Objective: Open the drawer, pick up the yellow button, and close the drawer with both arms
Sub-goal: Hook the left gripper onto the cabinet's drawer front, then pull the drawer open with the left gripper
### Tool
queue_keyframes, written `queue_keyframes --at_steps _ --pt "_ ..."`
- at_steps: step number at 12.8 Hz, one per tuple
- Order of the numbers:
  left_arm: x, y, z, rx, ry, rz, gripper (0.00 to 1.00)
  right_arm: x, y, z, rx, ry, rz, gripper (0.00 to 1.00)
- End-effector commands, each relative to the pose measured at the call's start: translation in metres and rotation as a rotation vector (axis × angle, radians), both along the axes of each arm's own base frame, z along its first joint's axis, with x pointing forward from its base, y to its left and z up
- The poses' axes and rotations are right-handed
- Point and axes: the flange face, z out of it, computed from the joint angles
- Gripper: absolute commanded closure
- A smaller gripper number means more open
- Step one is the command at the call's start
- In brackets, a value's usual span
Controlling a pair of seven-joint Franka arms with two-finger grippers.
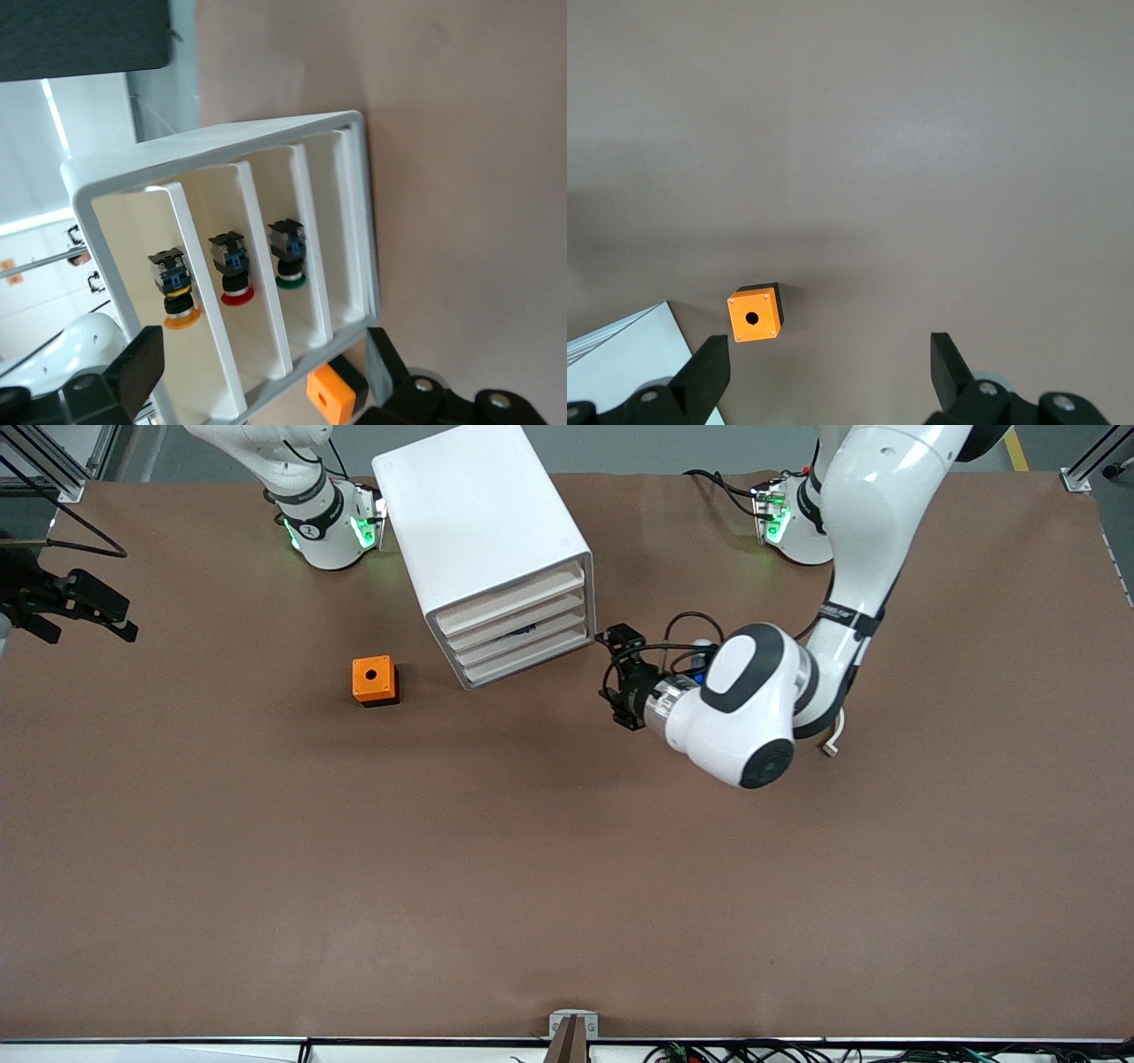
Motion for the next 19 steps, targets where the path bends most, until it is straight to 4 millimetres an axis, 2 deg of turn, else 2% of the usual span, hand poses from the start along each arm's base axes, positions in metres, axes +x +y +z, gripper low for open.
queue_keyframes --at_steps 1,2,3,4,5,9,12,13,14,15,16,19 --pt "-0.024 -0.033 -0.018 0.085 0.114 0.021 0.20 -0.004 0.001 0.004 0.015 -0.005 -0.007 0.00" --pt "-0.034 -0.045 -0.025 0.097 0.153 0.026 0.31 -0.004 0.001 0.004 0.014 -0.005 -0.007 0.00" --pt "-0.040 -0.054 -0.032 0.097 0.201 0.042 0.37 -0.004 0.001 0.004 0.014 -0.005 -0.007 0.00" --pt "-0.043 -0.058 -0.035 0.096 0.231 0.055 0.39 -0.004 0.001 0.004 0.012 -0.005 -0.007 0.00" --pt "-0.055 -0.070 -0.038 0.097 0.244 0.037 0.43 -0.004 0.002 0.004 0.012 -0.003 -0.005 0.00" --pt "-0.087 -0.101 -0.050 0.095 0.286 -0.007 0.46 -0.004 0.001 0.004 0.003 -0.003 -0.002 0.00" --pt "-0.100 -0.107 -0.054 0.119 0.313 -0.033 0.51 -0.004 0.001 0.003 0.001 -0.001 0.001 0.00" --pt "-0.108 -0.113 -0.055 0.123 0.313 -0.048 0.64 -0.004 0.000 0.003 0.000 -0.001 0.003 0.00" --pt "-0.110 -0.114 -0.056 0.125 0.313 -0.052 0.73 -0.004 0.000 0.003 0.000 -0.001 0.003 0.00" --pt "-0.110 -0.115 -0.055 0.123 0.313 -0.051 0.90 -0.004 0.000 0.003 0.000 -0.001 0.003 0.00" --pt "-0.110 -0.115 -0.055 0.123 0.313 -0.051 1.00 -0.004 0.000 0.003 0.000 -0.001 0.003 0.00" --pt "-0.103 -0.110 -0.055 0.119 0.304 -0.043 1.00 -0.004 0.000 0.003 -0.005 -0.001 0.004 0.00"
